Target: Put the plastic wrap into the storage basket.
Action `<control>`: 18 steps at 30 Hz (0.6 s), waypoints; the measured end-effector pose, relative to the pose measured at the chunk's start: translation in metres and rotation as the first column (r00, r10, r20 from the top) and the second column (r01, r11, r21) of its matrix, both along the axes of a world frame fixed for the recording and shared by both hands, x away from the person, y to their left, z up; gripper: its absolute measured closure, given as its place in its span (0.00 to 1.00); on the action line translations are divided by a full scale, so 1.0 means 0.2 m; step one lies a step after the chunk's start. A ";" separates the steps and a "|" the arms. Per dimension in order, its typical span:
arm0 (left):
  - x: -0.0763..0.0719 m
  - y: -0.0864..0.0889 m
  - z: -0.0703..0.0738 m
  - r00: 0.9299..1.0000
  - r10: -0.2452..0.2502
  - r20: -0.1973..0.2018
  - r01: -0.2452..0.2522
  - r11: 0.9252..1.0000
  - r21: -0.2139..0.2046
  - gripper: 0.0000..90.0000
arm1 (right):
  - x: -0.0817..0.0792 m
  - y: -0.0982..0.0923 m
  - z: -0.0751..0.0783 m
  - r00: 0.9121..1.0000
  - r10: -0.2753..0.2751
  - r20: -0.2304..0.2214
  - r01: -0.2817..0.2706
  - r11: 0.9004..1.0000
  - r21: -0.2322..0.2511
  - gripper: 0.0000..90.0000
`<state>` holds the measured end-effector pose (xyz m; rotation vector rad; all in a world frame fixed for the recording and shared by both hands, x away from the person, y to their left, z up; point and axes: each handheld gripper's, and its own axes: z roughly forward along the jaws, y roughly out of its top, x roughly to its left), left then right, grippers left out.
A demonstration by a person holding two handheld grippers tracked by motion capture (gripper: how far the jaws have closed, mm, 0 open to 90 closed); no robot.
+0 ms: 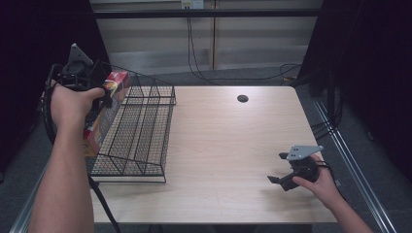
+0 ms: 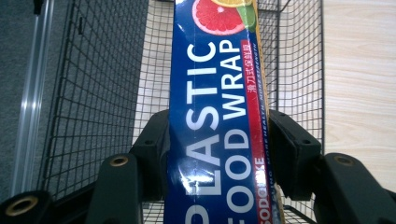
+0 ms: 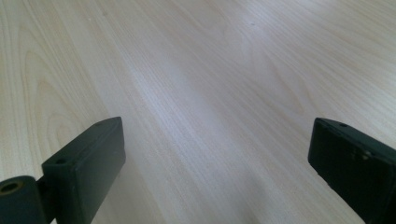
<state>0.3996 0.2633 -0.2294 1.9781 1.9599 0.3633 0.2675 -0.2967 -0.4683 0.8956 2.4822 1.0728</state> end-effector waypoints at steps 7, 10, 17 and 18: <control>0.00 0.02 -0.03 1.000 0.017 -0.016 -0.017 1.000 0.005 0.51 | 0.00 0.00 0.00 1.000 -0.001 -0.003 0.001 1.000 -0.001 0.04; 0.00 0.03 -0.05 1.000 0.016 -0.023 -0.016 1.000 0.007 0.51 | 0.00 0.00 0.00 1.000 0.004 -0.004 -0.004 1.000 0.001 0.04; 0.01 0.05 -0.08 0.999 0.024 -0.039 -0.024 1.000 0.014 0.51 | 0.00 0.00 0.00 1.000 0.005 -0.006 -0.005 1.000 -0.002 0.04; 0.01 0.05 -0.09 0.999 0.019 -0.040 -0.019 1.000 0.020 0.51 | 0.00 0.00 0.00 1.000 0.008 -0.003 -0.008 1.000 -0.006 0.04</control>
